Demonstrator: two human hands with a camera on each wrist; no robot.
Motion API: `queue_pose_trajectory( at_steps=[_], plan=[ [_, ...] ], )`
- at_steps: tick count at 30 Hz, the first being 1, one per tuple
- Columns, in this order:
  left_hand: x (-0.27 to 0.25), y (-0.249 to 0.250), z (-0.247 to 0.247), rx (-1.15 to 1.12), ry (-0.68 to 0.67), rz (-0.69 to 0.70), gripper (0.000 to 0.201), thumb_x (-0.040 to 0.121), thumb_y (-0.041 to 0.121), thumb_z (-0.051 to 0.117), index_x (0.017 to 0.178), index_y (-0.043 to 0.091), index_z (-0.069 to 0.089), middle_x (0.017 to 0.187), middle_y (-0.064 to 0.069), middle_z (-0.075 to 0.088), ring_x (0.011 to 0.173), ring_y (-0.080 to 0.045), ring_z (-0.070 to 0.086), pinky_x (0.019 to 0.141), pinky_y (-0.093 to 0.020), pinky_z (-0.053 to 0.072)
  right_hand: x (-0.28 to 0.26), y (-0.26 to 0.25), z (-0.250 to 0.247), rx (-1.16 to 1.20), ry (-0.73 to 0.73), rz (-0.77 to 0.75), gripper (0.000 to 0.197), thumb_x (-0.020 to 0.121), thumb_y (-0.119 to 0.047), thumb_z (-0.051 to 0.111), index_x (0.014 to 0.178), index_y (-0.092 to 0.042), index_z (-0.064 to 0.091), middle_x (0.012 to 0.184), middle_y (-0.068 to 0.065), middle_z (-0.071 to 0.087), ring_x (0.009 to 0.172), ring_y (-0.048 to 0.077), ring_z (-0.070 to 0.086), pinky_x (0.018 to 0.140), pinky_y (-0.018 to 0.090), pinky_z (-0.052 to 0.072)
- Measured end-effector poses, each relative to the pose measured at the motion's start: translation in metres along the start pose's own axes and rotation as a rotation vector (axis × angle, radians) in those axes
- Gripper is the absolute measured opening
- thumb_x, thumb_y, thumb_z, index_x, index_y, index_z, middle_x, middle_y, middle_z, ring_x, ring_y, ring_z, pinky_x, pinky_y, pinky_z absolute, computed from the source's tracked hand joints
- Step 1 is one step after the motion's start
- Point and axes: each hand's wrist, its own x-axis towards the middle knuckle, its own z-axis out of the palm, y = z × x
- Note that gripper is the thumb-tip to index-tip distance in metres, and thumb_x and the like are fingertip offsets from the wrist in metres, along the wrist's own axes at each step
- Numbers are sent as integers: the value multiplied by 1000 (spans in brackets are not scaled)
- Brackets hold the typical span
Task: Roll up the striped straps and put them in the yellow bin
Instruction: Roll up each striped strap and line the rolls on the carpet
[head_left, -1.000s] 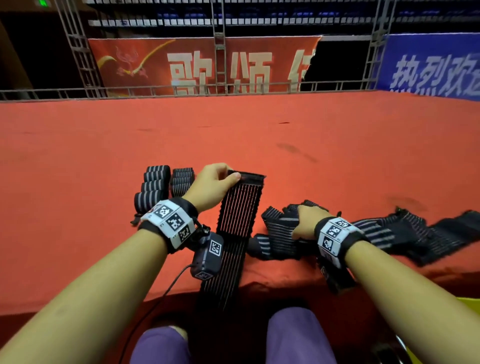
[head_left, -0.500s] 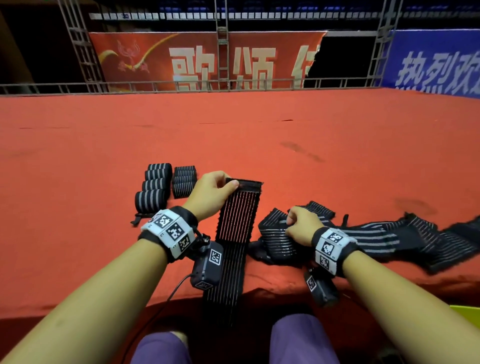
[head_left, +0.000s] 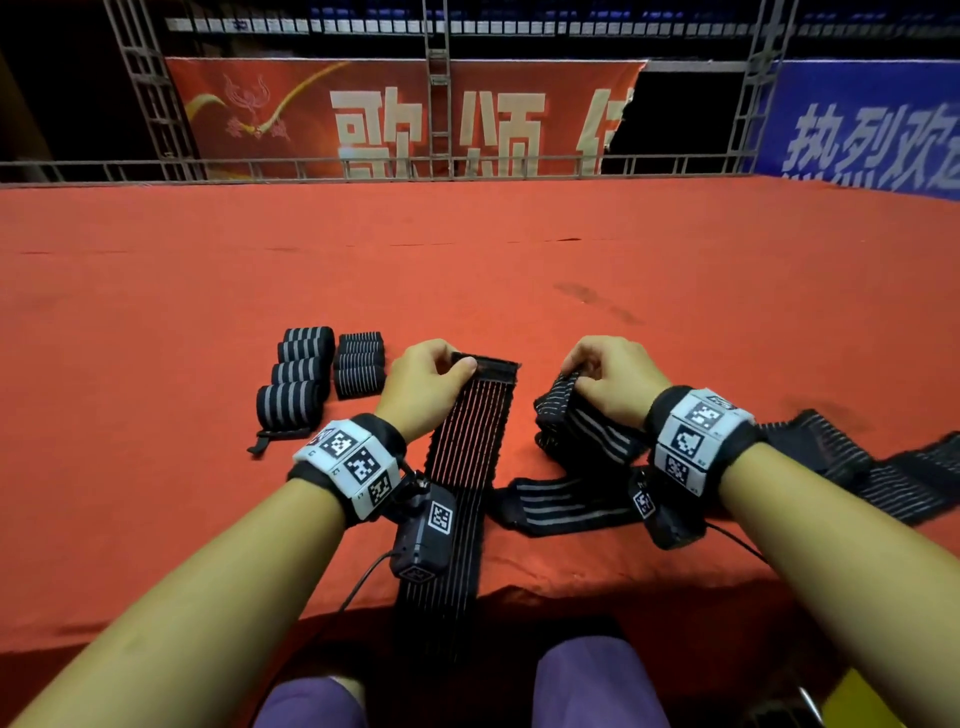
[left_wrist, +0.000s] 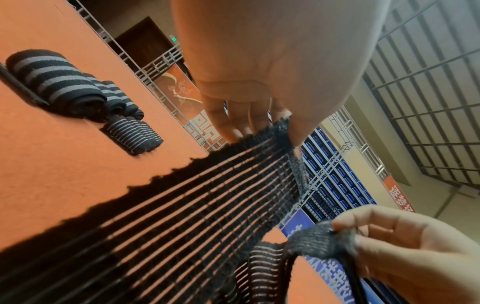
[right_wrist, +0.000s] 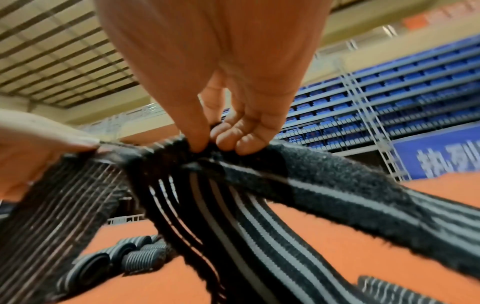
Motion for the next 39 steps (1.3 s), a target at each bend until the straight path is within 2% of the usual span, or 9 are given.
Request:
queue_pose_trajectory(
  at_steps=[4,9,14,19,24,28,31,33,39],
  plan=[
    [0,8,12,78,-11,29,20,93,29,61,78,15,62,69,1,61,68,-18,57,65,-32,45,4,-3,-3,-6,67,-51,6,84,-12,67,86,-18,67,82,0,55,80,17,51,70,24,32],
    [1,20,28,25,-45,76,22,92,30,63,75,16,61,65,7,57,62,-8,51,60,-27,39,15,-5,-3,52,65,0,6,86,-22,66,83,-27,62,101,4,40,102,20,39,91,28,34],
    [2,28,34,-12,-50,133,18,87,32,71,81,16,67,71,8,63,64,-4,54,60,-19,42,18,-11,-2,39,99,49,3,88,-25,62,91,-24,63,105,5,40,111,23,33,95,31,30],
    [15,33,27,165,-33,244,13,92,24,63,89,13,71,81,2,70,79,-15,64,71,-28,47,16,-1,-1,-32,93,171,50,81,-46,64,121,-20,50,119,8,44,120,29,34,100,39,35],
    [27,32,23,258,-34,294,11,91,24,61,90,17,69,85,1,71,84,-20,64,75,-33,49,21,28,-1,87,-36,251,32,81,-50,65,74,-21,57,78,-2,62,93,28,58,94,47,45],
    [44,31,0,109,161,206,10,91,21,61,88,14,68,83,-3,67,83,-24,63,76,-33,48,18,46,2,-23,-180,289,31,83,-36,68,65,-17,52,67,-3,58,83,26,60,93,44,43],
    [56,36,-30,41,188,212,7,94,16,61,89,15,67,83,-1,67,78,-16,60,73,-28,48,8,61,7,-251,-257,446,26,75,-38,71,91,-22,58,105,8,63,110,32,56,97,40,41],
    [56,43,-42,39,150,263,7,94,16,62,88,17,66,79,6,65,72,-6,57,68,-20,44,7,57,11,-241,-209,418,56,74,-35,71,123,-22,48,126,10,52,120,32,45,98,39,38],
    [59,78,-71,-46,191,332,9,96,16,59,89,14,64,77,7,61,70,-7,54,66,-18,43,28,-12,20,194,-82,51,81,73,-57,72,137,-18,40,130,5,52,123,24,44,103,46,41]
  ],
)
